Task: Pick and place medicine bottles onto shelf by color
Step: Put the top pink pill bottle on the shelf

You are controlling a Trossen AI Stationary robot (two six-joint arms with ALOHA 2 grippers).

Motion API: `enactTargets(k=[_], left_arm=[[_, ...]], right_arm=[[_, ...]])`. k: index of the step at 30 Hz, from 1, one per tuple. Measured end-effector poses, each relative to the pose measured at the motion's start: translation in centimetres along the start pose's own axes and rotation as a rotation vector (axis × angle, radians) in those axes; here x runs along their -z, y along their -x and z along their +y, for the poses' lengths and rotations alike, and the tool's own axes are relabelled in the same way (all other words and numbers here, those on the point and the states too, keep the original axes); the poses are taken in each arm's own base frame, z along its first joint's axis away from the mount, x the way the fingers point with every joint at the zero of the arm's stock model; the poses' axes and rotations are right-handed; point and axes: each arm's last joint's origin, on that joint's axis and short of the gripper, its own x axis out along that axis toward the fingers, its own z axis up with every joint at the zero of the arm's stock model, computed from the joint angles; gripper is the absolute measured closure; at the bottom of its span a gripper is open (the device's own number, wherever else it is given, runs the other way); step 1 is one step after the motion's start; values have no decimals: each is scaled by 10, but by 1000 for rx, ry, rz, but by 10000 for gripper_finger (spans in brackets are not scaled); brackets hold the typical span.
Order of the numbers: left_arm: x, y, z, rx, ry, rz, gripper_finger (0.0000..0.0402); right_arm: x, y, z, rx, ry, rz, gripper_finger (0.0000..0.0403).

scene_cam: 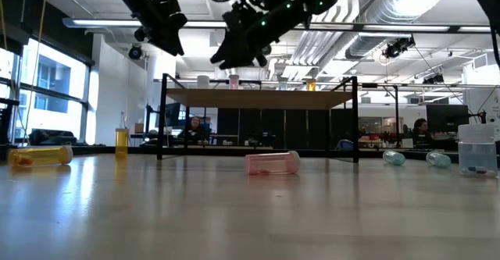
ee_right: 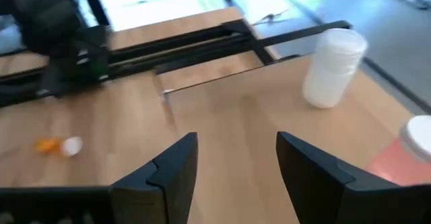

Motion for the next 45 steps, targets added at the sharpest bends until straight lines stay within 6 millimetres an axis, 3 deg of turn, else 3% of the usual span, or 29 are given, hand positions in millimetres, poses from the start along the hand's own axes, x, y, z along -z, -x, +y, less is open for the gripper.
enactTargets(k=[11,22,45], left_arm=[[0,0,0,-1,-33,0,248],[0,0,0,3,-33,-1,248],[0,0,0,1,-58,-1,248]], right_arm=[[7,-13,-7,218,-69,-32,210],[17,-24,-8,219,-129,-10,210],[17,-25,-17,335,-165,-32,210]])
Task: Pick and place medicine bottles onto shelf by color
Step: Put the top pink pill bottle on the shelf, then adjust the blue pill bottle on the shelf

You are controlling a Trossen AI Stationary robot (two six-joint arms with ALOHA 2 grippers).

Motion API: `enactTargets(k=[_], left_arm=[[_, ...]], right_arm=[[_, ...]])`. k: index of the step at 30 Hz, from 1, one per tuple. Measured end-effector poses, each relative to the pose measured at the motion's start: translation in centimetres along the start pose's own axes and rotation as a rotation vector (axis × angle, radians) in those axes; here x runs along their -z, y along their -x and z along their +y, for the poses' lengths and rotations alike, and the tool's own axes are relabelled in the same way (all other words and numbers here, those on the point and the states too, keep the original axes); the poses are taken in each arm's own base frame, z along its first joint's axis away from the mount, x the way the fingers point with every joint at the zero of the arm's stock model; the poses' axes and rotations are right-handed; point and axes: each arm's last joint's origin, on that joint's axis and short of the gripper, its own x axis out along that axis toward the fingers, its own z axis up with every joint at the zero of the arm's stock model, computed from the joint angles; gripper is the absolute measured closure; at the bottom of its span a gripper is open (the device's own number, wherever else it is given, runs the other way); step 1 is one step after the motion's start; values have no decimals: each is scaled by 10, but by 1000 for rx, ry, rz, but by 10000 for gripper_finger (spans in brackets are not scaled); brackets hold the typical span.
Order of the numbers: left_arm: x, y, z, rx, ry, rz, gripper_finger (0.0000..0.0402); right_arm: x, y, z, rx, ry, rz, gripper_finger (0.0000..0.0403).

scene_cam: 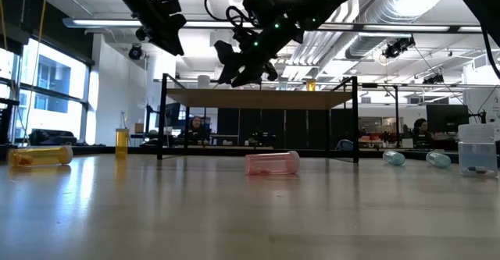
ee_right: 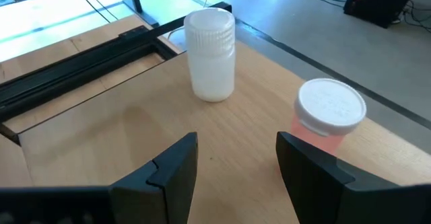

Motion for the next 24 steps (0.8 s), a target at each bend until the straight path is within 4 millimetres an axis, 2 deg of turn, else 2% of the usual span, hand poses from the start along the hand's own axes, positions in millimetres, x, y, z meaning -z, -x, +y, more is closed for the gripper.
enactTargets(k=[8,16,24], left_arm=[[0,0,0,-2,0,0,248],[0,0,0,-2,0,0,248],[2,15,1,-2,1,-2,248]], right_arm=[[0,0,-2,44,1,-8,210],[0,1,1,12,4,-3,210],[-18,26,6,-21,4,-33,210]])
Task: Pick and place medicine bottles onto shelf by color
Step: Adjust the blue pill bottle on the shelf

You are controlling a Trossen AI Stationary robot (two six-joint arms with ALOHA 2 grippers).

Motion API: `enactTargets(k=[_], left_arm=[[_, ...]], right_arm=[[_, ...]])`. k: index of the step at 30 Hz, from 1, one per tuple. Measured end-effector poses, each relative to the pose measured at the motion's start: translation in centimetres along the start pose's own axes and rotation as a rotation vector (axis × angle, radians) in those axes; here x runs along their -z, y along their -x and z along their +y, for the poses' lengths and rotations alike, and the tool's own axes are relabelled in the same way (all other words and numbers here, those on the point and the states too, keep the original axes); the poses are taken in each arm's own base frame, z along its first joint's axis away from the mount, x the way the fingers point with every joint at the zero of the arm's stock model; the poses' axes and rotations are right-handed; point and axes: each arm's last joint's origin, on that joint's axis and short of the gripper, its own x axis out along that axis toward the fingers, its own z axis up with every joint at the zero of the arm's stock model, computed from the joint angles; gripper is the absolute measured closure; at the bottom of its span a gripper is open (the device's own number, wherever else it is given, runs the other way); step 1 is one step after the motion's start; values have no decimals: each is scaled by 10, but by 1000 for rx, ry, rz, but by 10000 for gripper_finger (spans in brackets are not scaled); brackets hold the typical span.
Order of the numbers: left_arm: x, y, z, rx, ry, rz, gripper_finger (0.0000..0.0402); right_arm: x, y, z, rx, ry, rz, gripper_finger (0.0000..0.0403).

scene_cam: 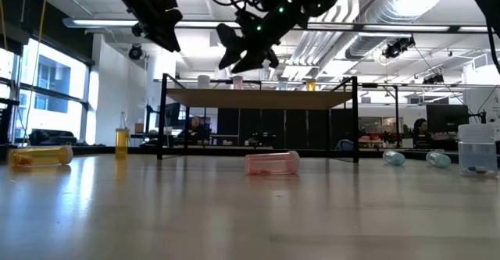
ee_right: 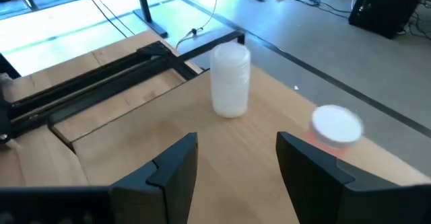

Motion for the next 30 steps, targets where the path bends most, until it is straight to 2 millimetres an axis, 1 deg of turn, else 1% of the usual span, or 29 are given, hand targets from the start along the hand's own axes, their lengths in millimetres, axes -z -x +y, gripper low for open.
enactTargets(k=[2,5,9,13,20,23,27,30], left_arm=[[1,6,-1,4,5,4,248],[3,16,-3,21,21,10,248],[3,27,-11,114,53,-6,248],[3,31,-24,228,76,-4,248],[6,37,-50,337,18,47,248],[5,40,-60,374,-10,40,248],[4,42,-66,385,-27,31,248],[4,43,-69,391,-13,34,248]], right_arm=[[-5,7,-2,1,-1,-1,210],[-18,22,-4,-20,-7,-27,210],[-33,45,-7,-49,-18,-40,210],[-44,71,-13,-46,-53,-19,210],[-50,111,-26,12,-70,60,210],[-54,120,-34,45,-64,64,210],[-62,129,-51,83,-120,31,210],[-66,129,-67,123,-142,18,210]])
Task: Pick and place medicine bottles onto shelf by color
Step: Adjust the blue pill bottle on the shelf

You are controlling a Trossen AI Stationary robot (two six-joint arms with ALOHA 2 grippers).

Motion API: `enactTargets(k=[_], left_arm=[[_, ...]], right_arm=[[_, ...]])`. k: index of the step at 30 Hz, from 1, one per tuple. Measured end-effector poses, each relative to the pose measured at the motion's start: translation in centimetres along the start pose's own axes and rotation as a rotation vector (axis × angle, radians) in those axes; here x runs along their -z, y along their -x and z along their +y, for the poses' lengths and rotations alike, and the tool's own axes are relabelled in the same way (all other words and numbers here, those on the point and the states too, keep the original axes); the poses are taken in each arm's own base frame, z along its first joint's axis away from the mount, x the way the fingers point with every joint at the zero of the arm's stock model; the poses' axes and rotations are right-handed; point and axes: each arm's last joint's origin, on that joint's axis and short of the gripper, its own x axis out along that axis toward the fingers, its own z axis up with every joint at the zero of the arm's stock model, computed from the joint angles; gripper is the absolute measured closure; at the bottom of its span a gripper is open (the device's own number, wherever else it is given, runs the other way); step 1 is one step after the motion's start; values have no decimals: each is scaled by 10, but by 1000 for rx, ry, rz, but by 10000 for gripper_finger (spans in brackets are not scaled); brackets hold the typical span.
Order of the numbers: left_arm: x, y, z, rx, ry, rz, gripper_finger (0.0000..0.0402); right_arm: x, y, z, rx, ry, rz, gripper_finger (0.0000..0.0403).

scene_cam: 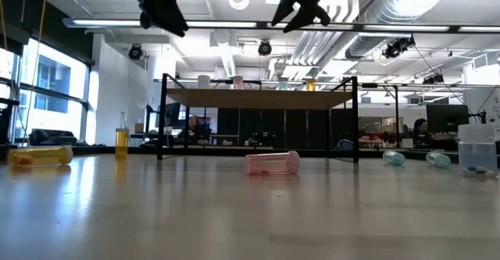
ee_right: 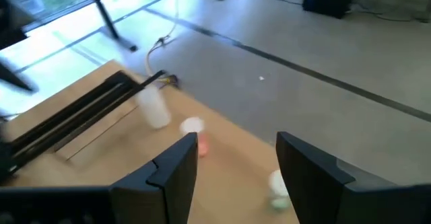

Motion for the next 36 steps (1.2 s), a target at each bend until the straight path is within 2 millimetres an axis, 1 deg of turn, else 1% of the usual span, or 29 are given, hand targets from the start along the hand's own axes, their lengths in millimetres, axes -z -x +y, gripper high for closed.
enactTargets(k=[4,8,12,15,18,21,25,27,31,33,36], left_arm=[[0,0,-2,7,12,-3,248],[-2,0,-1,4,12,-15,248],[-5,0,-1,-6,10,-53,248],[-7,0,0,-37,35,-73,248],[-8,0,1,-58,56,-82,248],[-9,0,1,-74,56,-88,248],[-8,0,1,-76,38,-86,248],[-8,0,1,-76,38,-83,248],[-8,0,2,-78,15,-82,248],[-8,0,2,-79,10,-81,248],[-8,0,2,-79,11,-81,248]], right_arm=[[-7,-5,-24,50,-21,-7,210],[-12,-10,-47,64,12,0,210],[-16,-13,-67,90,38,2,210],[-18,-15,-77,62,30,10,210],[-19,-15,-82,54,68,13,210],[-20,-15,-81,51,118,2,210],[-24,-15,-86,63,155,-16,210],[-35,-8,-88,71,156,-37,210],[-63,9,-90,84,148,-103,210],[-70,8,-91,96,155,-89,210],[-72,-4,-91,105,152,-22,210]])
